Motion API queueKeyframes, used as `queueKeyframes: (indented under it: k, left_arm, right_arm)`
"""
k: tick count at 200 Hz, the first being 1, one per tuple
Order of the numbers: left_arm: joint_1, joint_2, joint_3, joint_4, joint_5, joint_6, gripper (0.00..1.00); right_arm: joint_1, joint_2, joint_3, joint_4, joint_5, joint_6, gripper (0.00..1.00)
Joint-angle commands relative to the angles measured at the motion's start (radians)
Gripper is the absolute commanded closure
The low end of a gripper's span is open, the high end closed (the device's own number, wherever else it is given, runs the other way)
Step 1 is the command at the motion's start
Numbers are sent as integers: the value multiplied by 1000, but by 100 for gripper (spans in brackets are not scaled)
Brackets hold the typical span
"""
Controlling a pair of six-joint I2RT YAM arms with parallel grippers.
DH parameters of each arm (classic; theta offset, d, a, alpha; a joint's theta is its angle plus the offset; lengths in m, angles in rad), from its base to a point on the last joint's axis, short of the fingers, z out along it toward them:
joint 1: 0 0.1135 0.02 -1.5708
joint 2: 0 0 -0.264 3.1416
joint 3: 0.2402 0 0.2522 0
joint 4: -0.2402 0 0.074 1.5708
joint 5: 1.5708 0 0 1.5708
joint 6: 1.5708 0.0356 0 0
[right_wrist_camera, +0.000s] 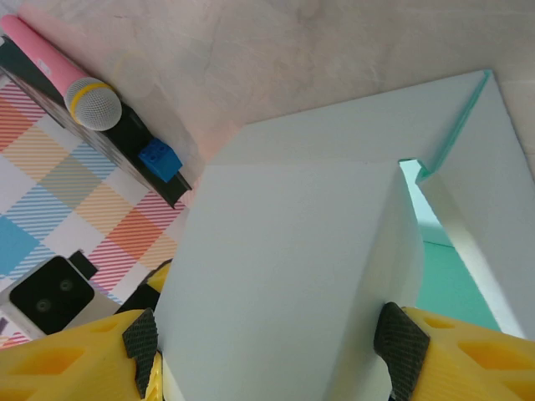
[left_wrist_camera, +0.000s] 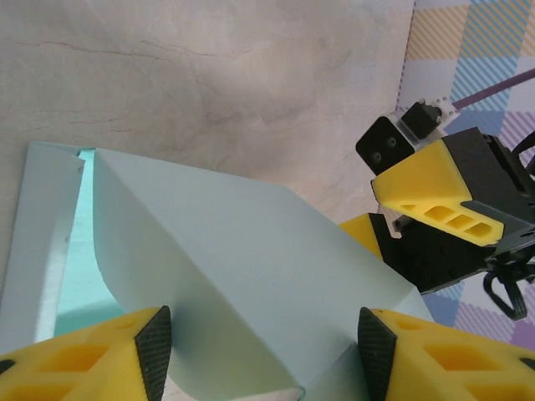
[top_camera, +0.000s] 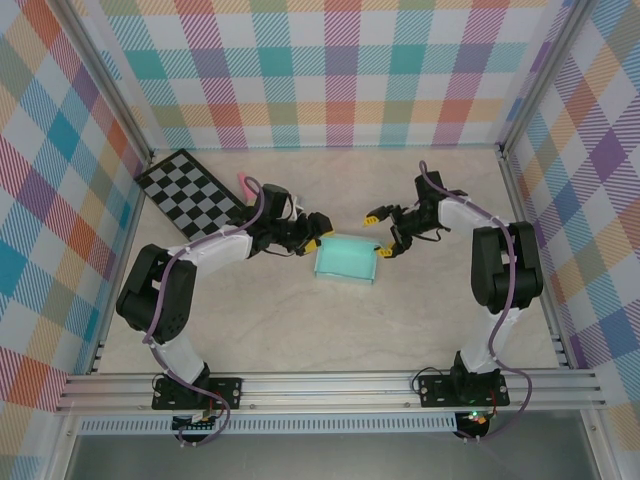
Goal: Fold the paper box
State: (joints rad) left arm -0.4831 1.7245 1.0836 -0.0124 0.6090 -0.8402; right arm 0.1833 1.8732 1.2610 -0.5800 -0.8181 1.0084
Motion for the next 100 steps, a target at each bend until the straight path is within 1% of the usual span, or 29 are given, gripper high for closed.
queueKeyframes:
  k: [1,31,61,86,100]
  left_arm:
    - [-19,-5,-15,-56,10,141,41]
    - [-23,-9,-27,-99,-9,239,43]
    - [-32,5,-25,-178,-60,359,46]
    - [-34,28,-32,-188,-65,380,51]
    - [-34,39,-34,-193,-74,384,52]
  right_arm:
    - [16,-15,-23,-55,5,-89,30]
    - [16,-24,-53,-53,31,-135,36]
    - [16,-37,-52,-68,68,-157,41]
    - [17,-45,-20,-121,101,-182,42]
    - [16,-52,-1,-163,138,-206,42]
